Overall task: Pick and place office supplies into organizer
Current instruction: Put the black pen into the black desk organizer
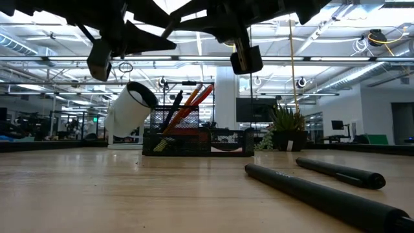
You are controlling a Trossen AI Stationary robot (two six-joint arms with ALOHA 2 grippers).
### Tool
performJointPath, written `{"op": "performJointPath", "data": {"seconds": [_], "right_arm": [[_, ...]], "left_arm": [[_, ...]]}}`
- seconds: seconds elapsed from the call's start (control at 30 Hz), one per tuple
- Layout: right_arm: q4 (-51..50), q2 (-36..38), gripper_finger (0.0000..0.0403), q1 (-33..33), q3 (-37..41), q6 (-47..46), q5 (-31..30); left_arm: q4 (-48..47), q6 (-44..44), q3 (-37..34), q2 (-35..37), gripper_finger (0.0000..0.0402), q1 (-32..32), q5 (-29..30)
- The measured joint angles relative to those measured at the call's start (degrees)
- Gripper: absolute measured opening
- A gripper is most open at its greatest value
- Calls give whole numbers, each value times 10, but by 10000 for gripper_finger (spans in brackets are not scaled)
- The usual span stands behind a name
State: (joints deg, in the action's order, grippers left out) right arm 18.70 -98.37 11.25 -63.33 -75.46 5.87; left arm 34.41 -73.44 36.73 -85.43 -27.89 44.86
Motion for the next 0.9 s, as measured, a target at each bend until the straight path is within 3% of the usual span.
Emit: {"op": "performJointPath", "data": {"seconds": [0.17, 0.5, 0.77, 0.9], "right_arm": [[-1, 0, 26, 0, 0, -1, 0], [5, 0, 30, 0, 0, -2, -1], [51, 0, 75, 1, 0, 76, 24], [52, 0, 104, 1, 0, 90, 59]], "left_arm": [[2, 12, 0, 0, 128, 6, -13], [-9, 25, -1, 0, 24, 4, -17], [17, 72, -1, 0, 38, 1, -13], [20, 96, -1, 0, 27, 1, -27]]}}
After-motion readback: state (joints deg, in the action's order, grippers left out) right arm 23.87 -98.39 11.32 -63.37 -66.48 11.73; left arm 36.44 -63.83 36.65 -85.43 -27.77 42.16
